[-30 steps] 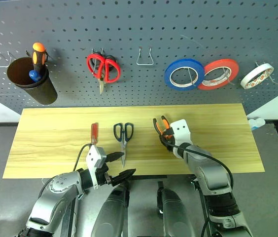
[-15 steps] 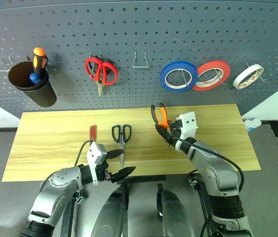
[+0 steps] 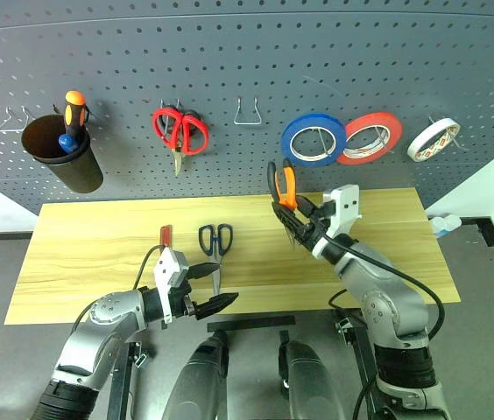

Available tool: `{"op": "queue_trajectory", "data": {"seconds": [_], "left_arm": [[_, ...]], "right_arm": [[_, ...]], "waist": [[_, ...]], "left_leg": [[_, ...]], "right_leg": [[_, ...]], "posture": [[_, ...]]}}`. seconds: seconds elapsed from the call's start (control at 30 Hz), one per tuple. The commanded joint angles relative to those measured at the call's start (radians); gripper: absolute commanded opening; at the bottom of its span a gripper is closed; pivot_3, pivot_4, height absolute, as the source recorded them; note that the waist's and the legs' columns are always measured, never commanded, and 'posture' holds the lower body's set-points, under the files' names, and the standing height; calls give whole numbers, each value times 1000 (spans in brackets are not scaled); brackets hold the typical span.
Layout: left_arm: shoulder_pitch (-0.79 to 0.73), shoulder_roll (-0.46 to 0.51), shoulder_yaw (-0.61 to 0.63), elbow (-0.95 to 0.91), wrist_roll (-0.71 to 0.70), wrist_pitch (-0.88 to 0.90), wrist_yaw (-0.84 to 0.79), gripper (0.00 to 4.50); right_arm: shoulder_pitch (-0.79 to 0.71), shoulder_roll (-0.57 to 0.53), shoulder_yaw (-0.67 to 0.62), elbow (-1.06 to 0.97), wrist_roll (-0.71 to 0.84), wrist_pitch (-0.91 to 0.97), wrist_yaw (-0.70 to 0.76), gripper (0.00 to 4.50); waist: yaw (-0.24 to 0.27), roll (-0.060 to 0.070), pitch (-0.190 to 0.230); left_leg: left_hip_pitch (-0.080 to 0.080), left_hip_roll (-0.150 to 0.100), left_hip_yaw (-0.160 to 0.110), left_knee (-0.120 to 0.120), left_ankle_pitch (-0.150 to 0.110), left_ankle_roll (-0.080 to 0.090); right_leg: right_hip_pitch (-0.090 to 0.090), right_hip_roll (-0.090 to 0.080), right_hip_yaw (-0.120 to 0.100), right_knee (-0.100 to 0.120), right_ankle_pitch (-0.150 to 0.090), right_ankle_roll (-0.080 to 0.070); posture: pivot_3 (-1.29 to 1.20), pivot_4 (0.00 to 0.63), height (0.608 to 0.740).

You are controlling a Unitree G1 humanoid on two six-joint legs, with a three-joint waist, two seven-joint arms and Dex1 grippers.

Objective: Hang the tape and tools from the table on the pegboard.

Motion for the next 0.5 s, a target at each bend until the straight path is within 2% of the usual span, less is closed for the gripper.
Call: {"op": "queue_trajectory", "data": {"seconds": [0.03,0.23,0.5], "left_arm": [[-1,3,11,-6,2,-16,-13,4419],[-9,-3,6,1,6,-15,-16,4419],[-19,-23,0,18,17,-20,-18,4419]], "right_arm": [[-55,10,-6,-90,37,-32,-12,2145],[-144,13,-2,-88,34,-43,-44,2144],[-253,46,49,21,-21,-121,-65,2144]], "waist": [[0,0,-2],[1,-1,-5],[-9,0,-9]], "left_leg": [[0,0,0,0,0,0],[0,0,0,0,1,0],[1,1,0,1,2,-1]], "right_leg": [[0,0,0,0,0,0],[0,0,0,0,1,-1],[0,1,0,1,1,-2]], "posture": [[21,232,738],[16,229,738],[16,223,738]]}}
